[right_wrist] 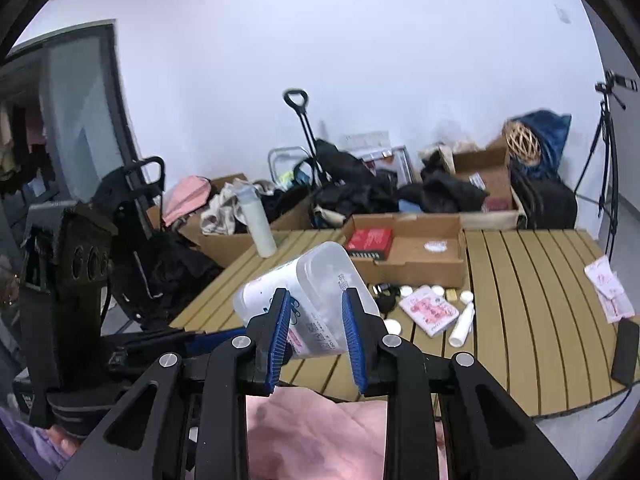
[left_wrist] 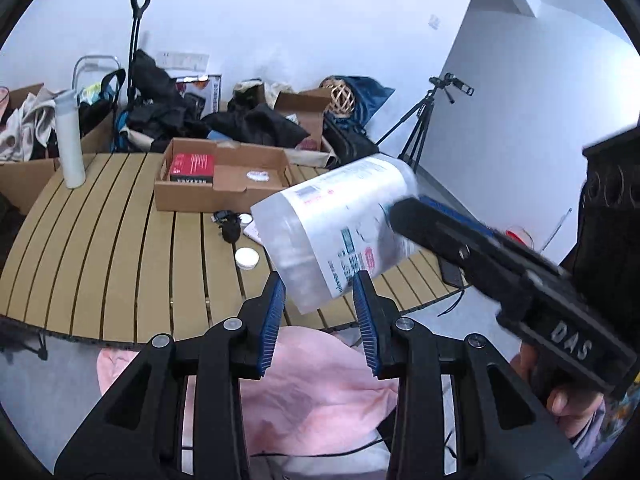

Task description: Organize objects

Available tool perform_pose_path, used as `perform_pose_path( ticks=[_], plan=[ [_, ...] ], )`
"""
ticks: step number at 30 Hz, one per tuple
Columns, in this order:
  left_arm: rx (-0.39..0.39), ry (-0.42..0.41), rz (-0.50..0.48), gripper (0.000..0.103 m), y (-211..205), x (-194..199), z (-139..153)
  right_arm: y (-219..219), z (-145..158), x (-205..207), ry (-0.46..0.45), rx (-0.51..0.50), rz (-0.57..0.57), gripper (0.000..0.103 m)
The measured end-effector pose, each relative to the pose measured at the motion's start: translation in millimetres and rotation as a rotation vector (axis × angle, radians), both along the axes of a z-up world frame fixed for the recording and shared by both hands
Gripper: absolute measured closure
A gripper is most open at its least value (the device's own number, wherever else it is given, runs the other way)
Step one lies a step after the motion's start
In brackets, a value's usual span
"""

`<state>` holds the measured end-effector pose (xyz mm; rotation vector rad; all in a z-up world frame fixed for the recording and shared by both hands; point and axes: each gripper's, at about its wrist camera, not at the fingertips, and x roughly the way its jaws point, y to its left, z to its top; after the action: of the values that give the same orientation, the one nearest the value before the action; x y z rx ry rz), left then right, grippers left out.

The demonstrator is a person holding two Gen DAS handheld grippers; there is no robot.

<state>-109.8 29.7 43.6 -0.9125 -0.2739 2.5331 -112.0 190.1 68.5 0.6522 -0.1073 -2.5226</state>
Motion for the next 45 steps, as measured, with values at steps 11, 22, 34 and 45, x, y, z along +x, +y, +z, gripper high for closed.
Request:
perform_pose_path(
  ticks=[11,22,34,45],
  plan=[
    [0.071,-0.026,-0.017,0.072,-21.6,-15.3,-13.9,-21.1,7.1,5.4,0.051,0.03,0.04,0.073],
    [0.091,0.049,0.061,0.072,-62.6,-131.1,1.2,-47.6,-10.9,-117.4,-0.051,-0.003,0.053,0.074],
    [-0.041,-0.191,0.094,0.072,-79.6,-379.5,-74.6,-77.8,-115.8,-386.7,-0.426,-0.133,0.037,0.074],
    [-0.14,-0.464,0.114,0.071,-83.3,-417.4,-177.3,-99.2,-216.4,-444.2,-0.706,-0.005,-0.02,0.074]
  ],
)
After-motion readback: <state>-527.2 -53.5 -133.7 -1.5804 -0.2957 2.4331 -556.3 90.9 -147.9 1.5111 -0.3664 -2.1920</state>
